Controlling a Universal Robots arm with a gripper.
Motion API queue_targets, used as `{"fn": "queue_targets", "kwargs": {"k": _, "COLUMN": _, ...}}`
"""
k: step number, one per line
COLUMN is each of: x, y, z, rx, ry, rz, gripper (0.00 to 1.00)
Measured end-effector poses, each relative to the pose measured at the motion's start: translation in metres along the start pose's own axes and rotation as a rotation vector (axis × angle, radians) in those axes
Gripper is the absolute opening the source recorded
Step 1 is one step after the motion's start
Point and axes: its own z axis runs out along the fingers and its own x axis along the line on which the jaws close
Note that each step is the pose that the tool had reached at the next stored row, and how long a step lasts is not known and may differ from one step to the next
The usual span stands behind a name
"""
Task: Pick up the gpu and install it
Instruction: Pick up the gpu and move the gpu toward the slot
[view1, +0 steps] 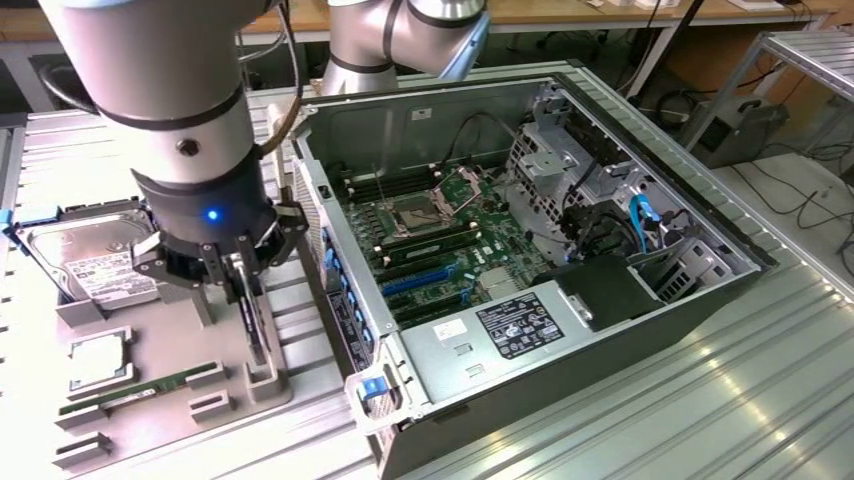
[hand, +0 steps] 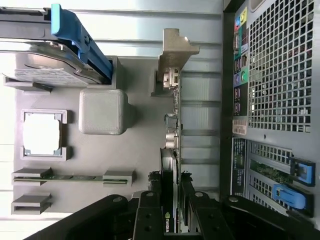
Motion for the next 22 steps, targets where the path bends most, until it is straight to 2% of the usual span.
{"fn": "queue_targets", "kwargs": {"k": 3, "x": -0.003, "y": 0.0004, "z": -0.0193, "rx": -0.0002, "ry": 0.0051, "rz": 0.0, "gripper": 0.26}}
{"fn": "queue_targets", "kwargs": {"k": 10, "x": -0.012, "y": 0.0005, "z": -0.0527, "rx": -0.0003, "ry": 0.0152, "rz": 0.001, "gripper": 0.26}}
{"fn": "queue_targets", "kwargs": {"k": 15, "x": -0.023, "y": -0.0008, "z": -0.0766, "rx": -0.0005, "ry": 0.0218, "rz": 0.001, "gripper": 0.26}}
{"fn": "queue_targets", "kwargs": {"k": 18, "x": -0.032, "y": -0.0026, "z": -0.096, "rx": -0.0005, "ry": 0.0273, "rz": 0.001, "gripper": 0.26}}
{"fn": "queue_targets", "kwargs": {"k": 22, "x": -0.045, "y": -0.0057, "z": -0.1156, "rx": -0.0006, "ry": 0.0328, "rz": 0.002, "gripper": 0.26}}
